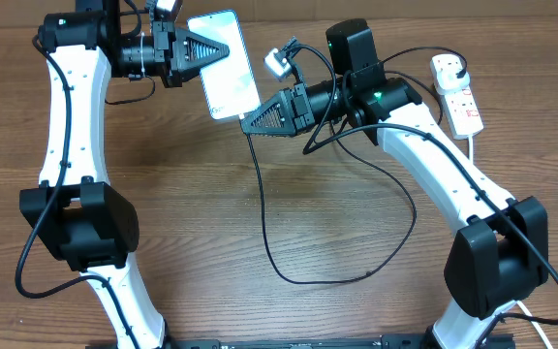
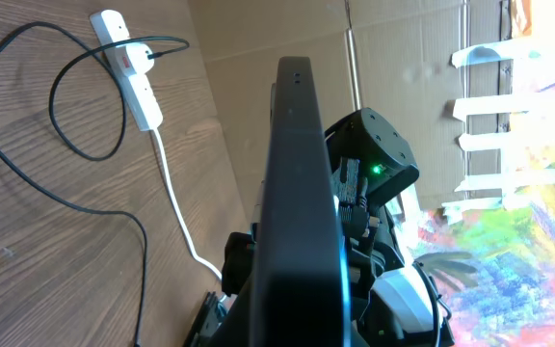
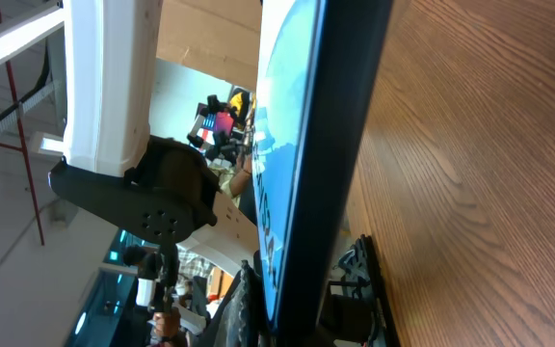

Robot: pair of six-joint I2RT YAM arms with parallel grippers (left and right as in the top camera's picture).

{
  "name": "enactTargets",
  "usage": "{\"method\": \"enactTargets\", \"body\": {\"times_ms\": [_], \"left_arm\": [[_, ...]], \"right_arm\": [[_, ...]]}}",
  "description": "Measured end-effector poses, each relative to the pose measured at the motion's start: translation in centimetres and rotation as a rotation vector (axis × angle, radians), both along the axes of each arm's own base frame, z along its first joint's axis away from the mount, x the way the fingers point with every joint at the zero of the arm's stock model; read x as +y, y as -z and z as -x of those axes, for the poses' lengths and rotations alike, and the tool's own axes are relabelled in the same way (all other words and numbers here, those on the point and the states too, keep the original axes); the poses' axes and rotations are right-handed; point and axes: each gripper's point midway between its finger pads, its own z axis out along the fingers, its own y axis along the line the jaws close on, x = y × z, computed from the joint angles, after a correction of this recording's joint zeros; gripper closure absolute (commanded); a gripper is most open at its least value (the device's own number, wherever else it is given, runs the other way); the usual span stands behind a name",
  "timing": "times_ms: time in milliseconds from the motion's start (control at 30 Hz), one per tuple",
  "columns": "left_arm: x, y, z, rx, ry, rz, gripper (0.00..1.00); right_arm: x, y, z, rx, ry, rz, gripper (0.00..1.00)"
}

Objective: Plug charger to phone and switch on socket

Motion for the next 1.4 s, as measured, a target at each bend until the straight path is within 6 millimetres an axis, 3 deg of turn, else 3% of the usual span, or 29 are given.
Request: {"method": "enactTargets", "body": {"times_ms": [1400], "left_arm": [[-0.01, -0.28, -0.48, -0.003, -0.003, 0.009, 0.96]], "right_arm": [[0.35, 0.24, -0.38, -0.012, 0.024, 0.017, 0.96]]}}
